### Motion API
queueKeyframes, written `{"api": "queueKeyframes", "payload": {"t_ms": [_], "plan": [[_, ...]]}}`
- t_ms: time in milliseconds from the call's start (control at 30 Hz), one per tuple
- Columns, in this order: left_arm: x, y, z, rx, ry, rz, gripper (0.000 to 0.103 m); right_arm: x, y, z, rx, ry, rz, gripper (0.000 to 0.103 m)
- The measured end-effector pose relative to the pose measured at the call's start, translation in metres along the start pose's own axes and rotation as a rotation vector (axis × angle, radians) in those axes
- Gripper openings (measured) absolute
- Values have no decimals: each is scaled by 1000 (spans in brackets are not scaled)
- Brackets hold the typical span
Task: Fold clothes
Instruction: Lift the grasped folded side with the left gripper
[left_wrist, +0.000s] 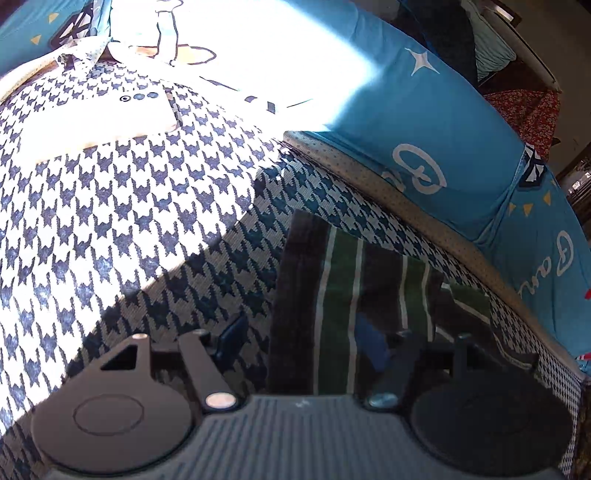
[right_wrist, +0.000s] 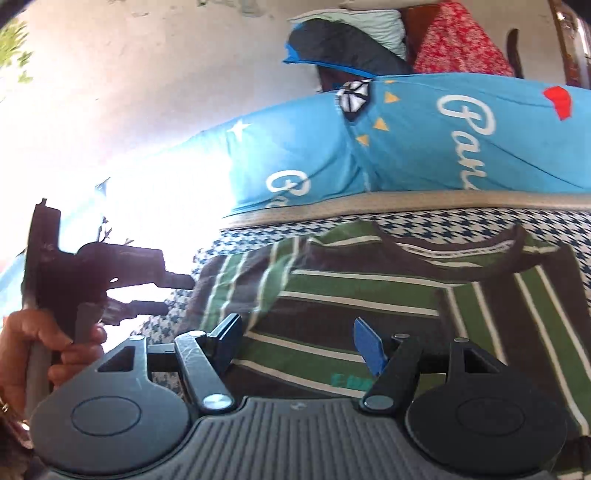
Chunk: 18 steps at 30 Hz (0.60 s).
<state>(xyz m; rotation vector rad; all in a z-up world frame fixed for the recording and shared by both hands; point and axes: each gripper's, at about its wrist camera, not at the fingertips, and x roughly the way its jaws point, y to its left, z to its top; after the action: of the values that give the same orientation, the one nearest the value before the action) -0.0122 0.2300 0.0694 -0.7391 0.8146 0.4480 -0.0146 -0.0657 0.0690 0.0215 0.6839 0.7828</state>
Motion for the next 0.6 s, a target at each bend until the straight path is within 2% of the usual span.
{"api": "queueKeyframes", "payload": {"t_ms": [100,167,333,600], "plan": [[12,0,0,3,48,-37,71,14,29,-3,-105,0,47,57],[17,1,4,4,83,-101,73,24,46,-6,-169,3,73,50],[29,3,13,9,168,-257,73,50,77,-16,-292,14,92,49],[30,6,21,4,178,-261,70,80,97,-24,-416,34,72,49]]}}
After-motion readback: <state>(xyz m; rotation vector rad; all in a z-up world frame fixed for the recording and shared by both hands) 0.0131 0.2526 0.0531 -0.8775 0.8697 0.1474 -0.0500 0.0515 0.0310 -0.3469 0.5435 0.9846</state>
